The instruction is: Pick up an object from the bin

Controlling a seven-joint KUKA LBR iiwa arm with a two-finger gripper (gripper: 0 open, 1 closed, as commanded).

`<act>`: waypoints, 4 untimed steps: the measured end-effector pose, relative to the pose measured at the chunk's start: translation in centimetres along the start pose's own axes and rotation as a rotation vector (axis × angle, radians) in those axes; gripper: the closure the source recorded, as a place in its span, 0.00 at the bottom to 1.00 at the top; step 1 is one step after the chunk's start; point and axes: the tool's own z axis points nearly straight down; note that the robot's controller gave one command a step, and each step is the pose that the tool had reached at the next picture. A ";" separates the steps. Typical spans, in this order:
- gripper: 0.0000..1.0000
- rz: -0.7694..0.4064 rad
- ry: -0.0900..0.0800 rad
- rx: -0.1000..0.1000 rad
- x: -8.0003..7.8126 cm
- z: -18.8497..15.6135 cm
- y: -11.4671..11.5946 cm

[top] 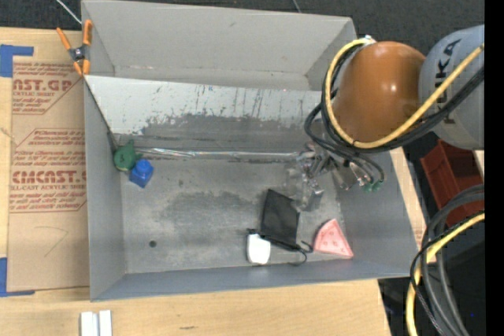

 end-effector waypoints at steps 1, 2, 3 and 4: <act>0.00 0.000 0.000 0.000 0.0 0.0 0.0; 0.00 0.000 0.000 -0.001 0.0 0.0 0.0; 0.00 -0.434 -0.003 0.002 -0.5 5.4 -0.8; 0.00 -0.402 -0.002 -0.002 0.8 8.4 -1.7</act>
Offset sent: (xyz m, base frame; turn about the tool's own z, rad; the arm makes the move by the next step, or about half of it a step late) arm 0.0000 0.0000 0.0000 0.0000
